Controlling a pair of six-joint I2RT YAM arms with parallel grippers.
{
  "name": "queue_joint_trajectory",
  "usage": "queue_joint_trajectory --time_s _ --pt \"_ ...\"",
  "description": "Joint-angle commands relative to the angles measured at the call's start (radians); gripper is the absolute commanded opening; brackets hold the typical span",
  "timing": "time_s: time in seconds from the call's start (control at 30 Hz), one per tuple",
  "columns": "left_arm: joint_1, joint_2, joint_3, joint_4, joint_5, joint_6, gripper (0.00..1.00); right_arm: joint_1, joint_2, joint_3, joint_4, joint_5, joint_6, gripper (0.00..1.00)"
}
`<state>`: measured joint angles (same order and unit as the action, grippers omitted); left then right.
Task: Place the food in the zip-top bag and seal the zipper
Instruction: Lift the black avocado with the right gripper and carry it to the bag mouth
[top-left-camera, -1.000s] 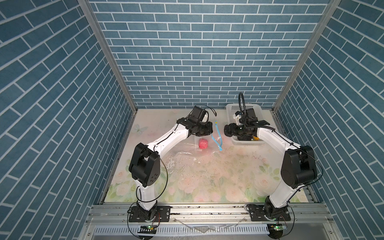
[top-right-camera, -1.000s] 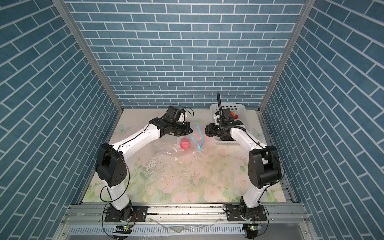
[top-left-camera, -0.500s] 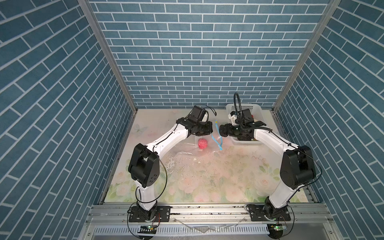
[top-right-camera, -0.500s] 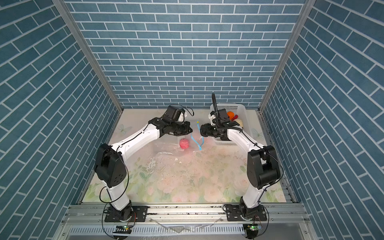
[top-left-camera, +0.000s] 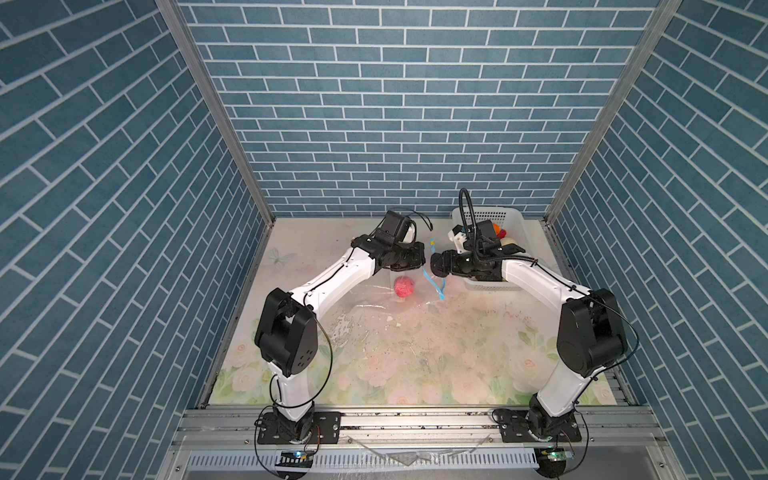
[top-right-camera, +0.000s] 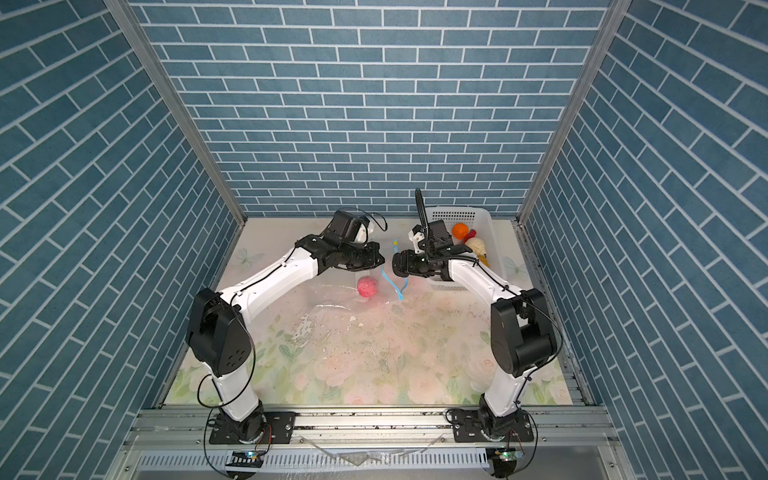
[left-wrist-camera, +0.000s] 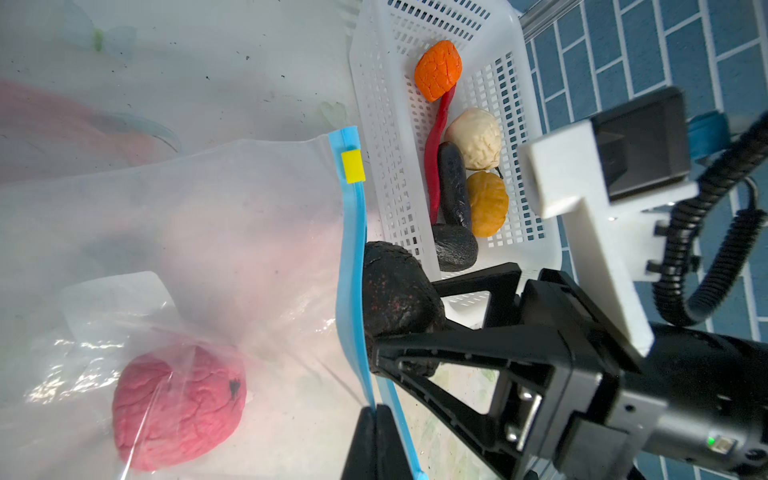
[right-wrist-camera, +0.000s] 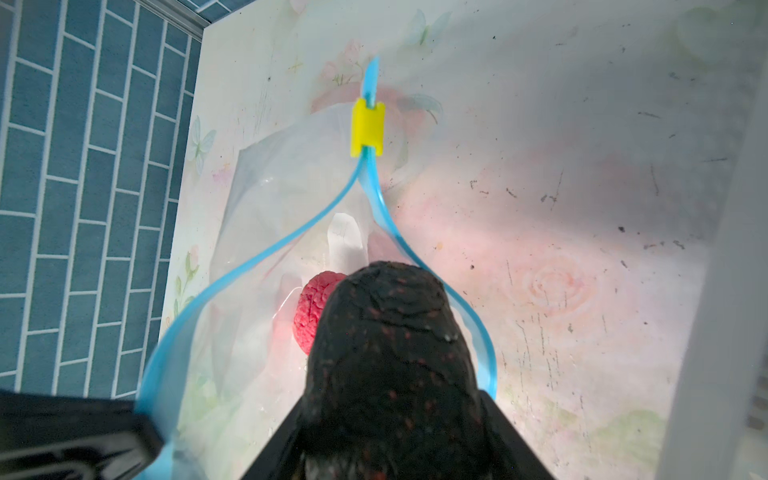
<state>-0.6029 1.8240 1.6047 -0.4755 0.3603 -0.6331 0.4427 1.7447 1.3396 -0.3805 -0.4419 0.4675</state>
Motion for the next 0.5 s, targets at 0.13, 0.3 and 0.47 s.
queue_joint_trajectory --time_s 0.13,0.3,0.47 --pt "-0.009 -0.039 0.018 -0.012 -0.002 0.009 0.01 0.011 0.024 -0.027 0.018 -0.020 0.022 0.44" --pt "-0.009 -0.045 0.014 -0.013 -0.007 0.011 0.01 0.013 0.033 -0.026 0.020 -0.026 0.021 0.44" --pt "-0.009 -0.046 0.008 -0.012 -0.005 0.010 0.01 0.015 0.025 -0.010 -0.026 0.004 -0.026 0.44"
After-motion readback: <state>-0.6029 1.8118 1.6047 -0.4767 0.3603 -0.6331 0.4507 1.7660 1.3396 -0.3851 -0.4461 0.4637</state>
